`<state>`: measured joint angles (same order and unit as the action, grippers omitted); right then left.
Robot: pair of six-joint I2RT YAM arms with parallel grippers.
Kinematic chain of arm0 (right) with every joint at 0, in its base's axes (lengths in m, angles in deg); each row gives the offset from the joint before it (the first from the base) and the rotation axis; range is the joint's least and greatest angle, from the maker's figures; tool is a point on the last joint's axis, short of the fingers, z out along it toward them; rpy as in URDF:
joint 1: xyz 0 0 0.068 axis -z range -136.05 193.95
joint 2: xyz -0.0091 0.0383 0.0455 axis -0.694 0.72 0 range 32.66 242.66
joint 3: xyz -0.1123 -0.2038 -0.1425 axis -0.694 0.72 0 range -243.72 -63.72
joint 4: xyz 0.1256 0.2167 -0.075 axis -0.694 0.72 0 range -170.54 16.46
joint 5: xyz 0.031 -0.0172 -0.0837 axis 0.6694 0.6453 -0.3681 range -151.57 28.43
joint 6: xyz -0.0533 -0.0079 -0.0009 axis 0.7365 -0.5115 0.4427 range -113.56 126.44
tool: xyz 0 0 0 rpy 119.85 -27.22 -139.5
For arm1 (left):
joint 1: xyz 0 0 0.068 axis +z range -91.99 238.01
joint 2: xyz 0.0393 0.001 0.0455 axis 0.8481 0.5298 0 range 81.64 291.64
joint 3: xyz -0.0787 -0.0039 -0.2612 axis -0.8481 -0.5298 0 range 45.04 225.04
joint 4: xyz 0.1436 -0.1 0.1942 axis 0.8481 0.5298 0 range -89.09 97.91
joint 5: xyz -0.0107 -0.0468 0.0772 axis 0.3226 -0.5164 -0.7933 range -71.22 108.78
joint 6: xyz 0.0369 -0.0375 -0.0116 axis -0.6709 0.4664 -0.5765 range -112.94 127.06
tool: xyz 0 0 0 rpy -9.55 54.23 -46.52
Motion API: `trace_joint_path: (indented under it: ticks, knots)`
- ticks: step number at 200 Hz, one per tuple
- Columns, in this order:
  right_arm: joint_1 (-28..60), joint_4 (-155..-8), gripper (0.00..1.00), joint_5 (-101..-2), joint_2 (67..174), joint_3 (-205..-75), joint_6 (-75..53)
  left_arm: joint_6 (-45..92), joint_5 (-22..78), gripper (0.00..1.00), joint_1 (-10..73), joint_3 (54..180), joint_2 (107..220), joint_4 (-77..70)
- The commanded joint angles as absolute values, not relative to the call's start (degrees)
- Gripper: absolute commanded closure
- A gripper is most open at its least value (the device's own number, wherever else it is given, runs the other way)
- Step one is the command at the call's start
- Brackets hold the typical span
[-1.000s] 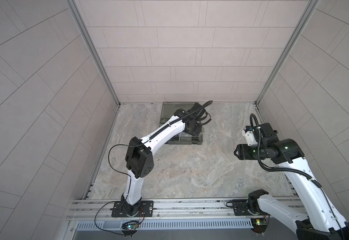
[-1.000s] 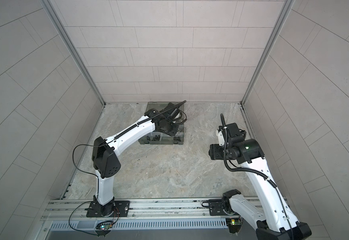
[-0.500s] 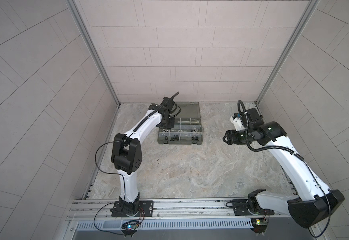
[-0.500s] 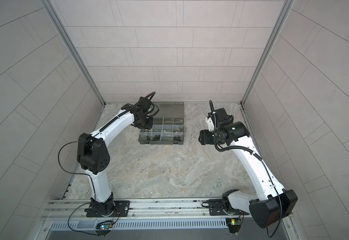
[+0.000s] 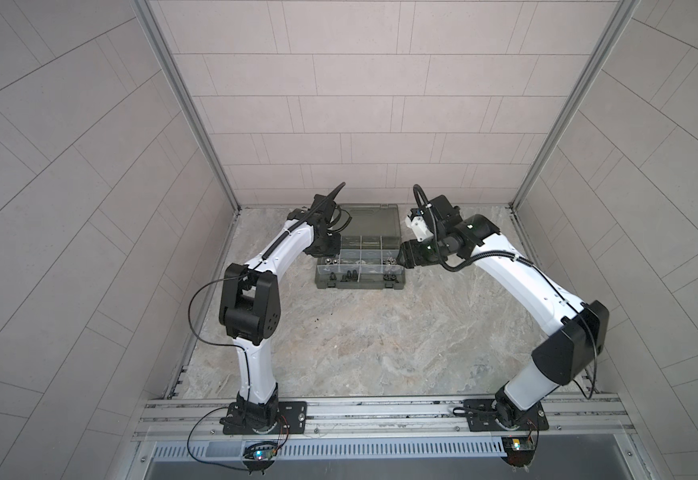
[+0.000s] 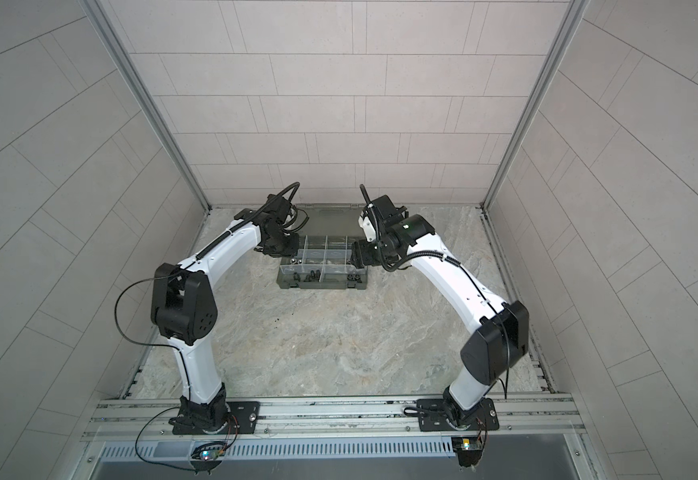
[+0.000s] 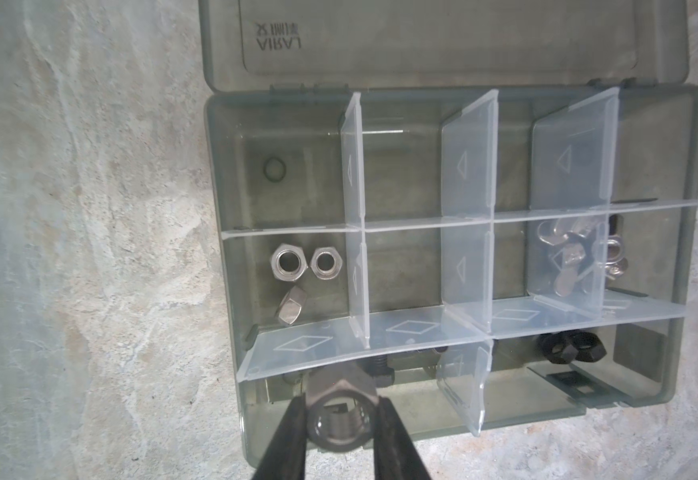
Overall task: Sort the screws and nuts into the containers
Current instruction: 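Drop the nut into the compartment with the left gripper while the right gripper nears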
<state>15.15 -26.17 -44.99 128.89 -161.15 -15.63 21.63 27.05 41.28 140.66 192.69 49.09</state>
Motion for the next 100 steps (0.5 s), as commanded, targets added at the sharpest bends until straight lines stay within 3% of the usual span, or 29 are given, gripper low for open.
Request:
trace_joint_path:
  ticks: [1, 49, 100]
  knots:
    - [13.95, -26.49, 0.31, -43.21, 133.63, -166.2, -15.97, 21.69, 29.04, 0.82, 42.01, 139.45, 193.17, 47.23]
    - [13.51, -23.93, 0.31, -40.75, 143.03, -177.15, -16.07, 22.52, 29.29, 0.82, 43.17, 138.75, 195.18, 45.05]
    - [13.36, -22.36, 0.31, -41.27, 143.94, -178.25, -14.83, 23.22, 30.55, 0.78, 44.13, 139.53, 197.59, 44.02]
